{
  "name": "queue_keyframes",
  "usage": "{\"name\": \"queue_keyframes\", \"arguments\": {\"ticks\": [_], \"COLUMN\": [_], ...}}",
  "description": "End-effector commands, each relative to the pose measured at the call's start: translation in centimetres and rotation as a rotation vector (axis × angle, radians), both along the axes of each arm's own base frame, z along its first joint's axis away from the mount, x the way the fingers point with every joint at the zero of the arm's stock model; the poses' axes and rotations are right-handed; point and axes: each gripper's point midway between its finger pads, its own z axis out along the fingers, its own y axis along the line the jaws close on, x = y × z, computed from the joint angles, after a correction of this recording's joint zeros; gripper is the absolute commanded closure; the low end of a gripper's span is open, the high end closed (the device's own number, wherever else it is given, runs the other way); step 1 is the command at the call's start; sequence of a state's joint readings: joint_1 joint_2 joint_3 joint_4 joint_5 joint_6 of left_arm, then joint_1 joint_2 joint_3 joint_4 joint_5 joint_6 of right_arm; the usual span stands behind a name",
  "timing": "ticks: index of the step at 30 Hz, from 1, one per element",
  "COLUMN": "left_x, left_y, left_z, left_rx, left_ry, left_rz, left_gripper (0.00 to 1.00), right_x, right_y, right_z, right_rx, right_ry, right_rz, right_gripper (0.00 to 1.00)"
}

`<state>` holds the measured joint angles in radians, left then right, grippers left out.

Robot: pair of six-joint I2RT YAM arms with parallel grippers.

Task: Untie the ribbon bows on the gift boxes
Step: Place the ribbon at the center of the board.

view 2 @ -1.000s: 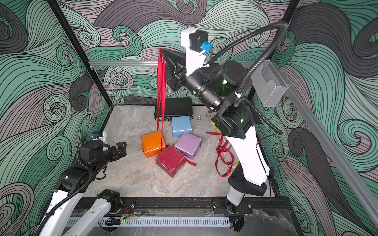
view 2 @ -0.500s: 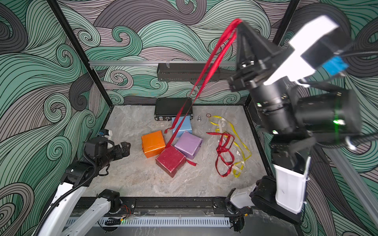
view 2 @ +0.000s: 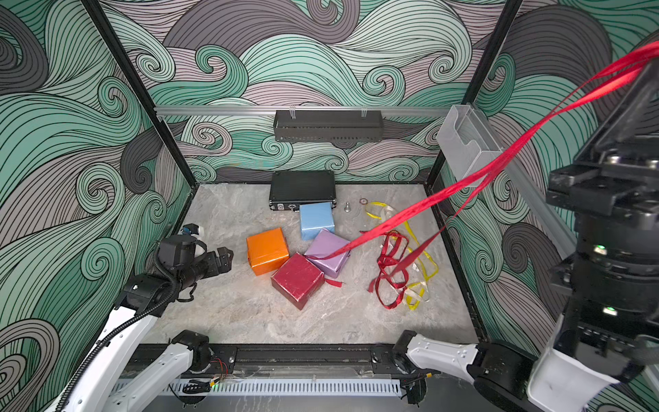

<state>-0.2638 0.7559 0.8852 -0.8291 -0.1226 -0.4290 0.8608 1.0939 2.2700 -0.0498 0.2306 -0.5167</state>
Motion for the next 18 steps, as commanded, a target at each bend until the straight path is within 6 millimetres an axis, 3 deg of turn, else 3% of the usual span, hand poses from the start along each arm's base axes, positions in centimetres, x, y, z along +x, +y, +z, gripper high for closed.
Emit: {"name": "queue_keyframes", "arguments": {"ticks": [1, 9, 14, 16, 18], "left_x": [0.1, 0.0, 0.1, 0.1, 0.0], "left_y": [-0.5, -1.2, -1.5, -1.7, -1.8], "left_z": [-0.1, -0.5, -0.8, -0.9, -0.8], "left_rx": [0.011, 0.039, 0.038, 0.035, 0.034], "left_ry": [0.004, 0.02, 0.039, 0.043, 0.04], "left_rz": [-0.026, -0.052, -0.063, -0.071, -0.077], "left_gripper": [0.02, 0.02, 0.02, 0.02, 0.02], "right_x": [3.5, 12.5, 16.0, 17.8, 20.6], "right_y": [2.1, 7.2, 10.0, 10.5, 10.8], "right_z": [-1.7, -8.1, -10.5, -12.2, -15.1], "right_rx": [-0.049, -0.184, -0.268, -0.269, -0.273], "right_ry": [0.086, 0.32, 0.417, 0.467, 0.564], "right_rz": [-0.092, -0.319, -0.314, -0.31, -0.302], "right_gripper": [1.0, 1.0, 1.0, 1.0, 1.0]}}
